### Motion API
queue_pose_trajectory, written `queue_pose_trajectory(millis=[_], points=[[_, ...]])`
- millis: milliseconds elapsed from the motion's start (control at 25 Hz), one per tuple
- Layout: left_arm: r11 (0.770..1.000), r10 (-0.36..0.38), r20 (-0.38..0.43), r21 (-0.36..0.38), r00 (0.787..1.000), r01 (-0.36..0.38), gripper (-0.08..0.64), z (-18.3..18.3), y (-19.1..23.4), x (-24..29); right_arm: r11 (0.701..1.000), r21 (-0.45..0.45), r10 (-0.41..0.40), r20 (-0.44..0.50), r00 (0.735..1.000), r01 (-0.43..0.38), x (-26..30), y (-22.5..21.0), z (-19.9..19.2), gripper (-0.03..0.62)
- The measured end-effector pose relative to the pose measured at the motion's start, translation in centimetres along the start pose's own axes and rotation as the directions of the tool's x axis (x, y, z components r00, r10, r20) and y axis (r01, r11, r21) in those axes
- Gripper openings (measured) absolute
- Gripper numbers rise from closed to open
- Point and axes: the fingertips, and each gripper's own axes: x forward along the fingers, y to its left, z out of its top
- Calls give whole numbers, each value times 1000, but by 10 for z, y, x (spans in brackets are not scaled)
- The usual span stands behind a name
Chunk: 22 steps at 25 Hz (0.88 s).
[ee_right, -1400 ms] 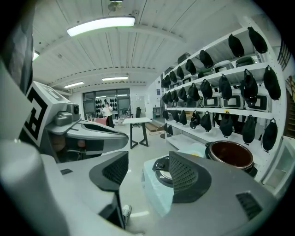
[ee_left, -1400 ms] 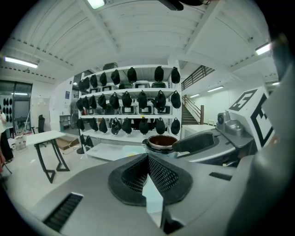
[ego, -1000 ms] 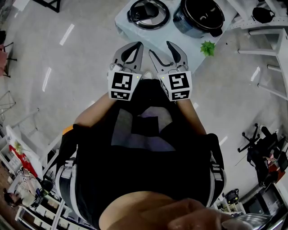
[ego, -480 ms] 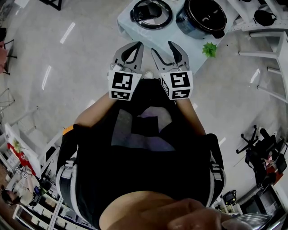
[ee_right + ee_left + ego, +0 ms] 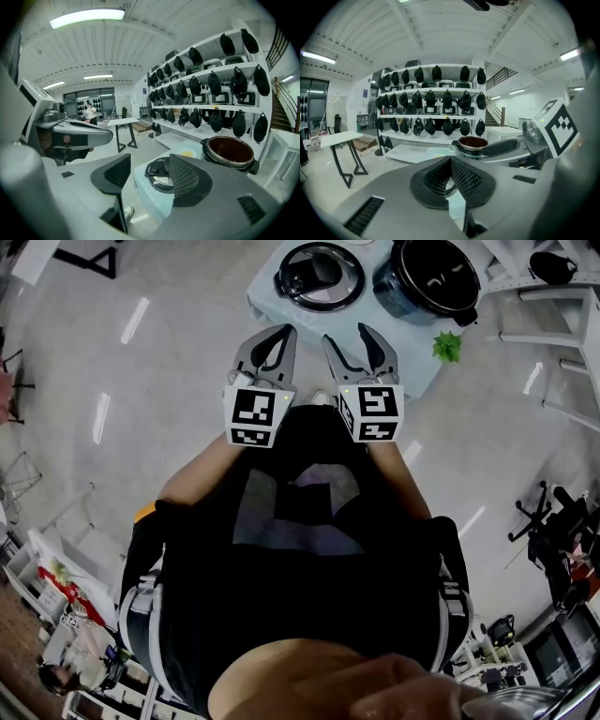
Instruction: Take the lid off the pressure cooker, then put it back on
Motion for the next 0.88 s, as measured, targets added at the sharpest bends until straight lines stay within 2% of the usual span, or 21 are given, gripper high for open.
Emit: queue_pose_trajectory(millis=[280,440,880], points=[[991,-131,-22,37,991,132,7,12,63,42,986,59,-153,-31,988,155,61,0,16,265],[977,-204,-30,63,978,206,8,19,93,62,964,93,-247,-37,968,250,84,-2,28,213],[926,-351,-62,124,934,356,8,15,141,98,898,148,-400,-117,909,414,130,-3,24,218]])
